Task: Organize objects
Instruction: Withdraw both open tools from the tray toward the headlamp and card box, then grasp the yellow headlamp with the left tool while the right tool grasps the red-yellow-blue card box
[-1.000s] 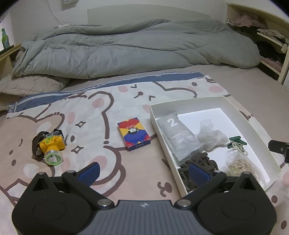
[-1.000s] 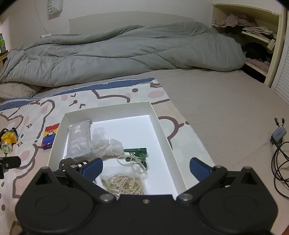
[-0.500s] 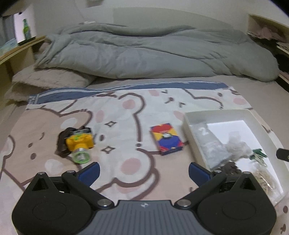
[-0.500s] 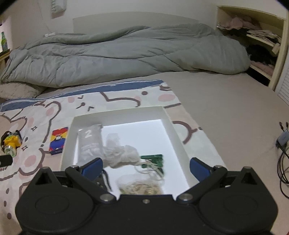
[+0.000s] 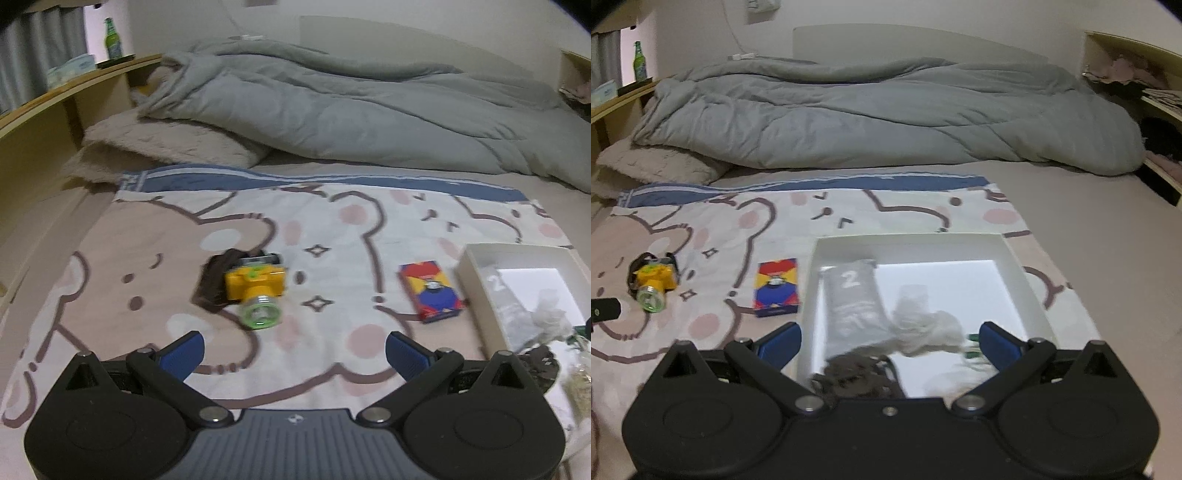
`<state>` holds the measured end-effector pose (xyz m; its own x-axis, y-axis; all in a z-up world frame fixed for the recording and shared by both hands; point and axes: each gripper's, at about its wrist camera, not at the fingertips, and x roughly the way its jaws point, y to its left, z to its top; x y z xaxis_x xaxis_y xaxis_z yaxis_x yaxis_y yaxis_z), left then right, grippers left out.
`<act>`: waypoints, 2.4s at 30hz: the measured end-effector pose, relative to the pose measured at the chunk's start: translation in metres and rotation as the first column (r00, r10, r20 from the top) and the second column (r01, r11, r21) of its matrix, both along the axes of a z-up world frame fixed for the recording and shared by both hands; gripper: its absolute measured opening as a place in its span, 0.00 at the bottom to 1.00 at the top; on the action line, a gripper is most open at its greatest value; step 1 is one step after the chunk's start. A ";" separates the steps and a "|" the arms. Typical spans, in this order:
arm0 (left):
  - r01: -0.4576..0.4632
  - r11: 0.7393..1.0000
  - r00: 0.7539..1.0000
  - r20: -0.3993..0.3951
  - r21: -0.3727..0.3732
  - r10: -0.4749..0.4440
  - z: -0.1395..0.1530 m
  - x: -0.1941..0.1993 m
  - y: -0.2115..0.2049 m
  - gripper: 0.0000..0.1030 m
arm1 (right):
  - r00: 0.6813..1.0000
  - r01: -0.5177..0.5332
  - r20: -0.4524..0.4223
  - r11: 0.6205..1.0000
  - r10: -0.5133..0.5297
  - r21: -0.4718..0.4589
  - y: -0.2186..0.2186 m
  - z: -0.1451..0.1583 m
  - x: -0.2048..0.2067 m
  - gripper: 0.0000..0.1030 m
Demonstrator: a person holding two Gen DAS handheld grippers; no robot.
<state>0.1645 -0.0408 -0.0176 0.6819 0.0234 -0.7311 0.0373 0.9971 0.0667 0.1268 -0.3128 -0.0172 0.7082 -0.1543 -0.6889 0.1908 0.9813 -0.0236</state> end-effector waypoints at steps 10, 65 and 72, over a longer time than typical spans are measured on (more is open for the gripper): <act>-0.091 0.996 0.996 0.000 -0.012 0.091 0.002 0.004 0.045 1.00 | 0.998 -0.062 0.005 0.998 0.062 0.001 0.049 0.002 0.016 1.00; -0.175 0.979 0.982 -0.091 -0.101 0.166 -0.082 0.130 0.058 0.57 | 0.988 -0.151 0.011 0.983 0.151 0.107 0.091 -0.075 0.171 0.23; -0.129 0.990 0.987 -0.107 -0.056 0.123 -0.100 0.147 0.047 0.54 | 0.991 -0.136 0.000 0.988 0.136 0.079 0.088 -0.099 0.201 0.09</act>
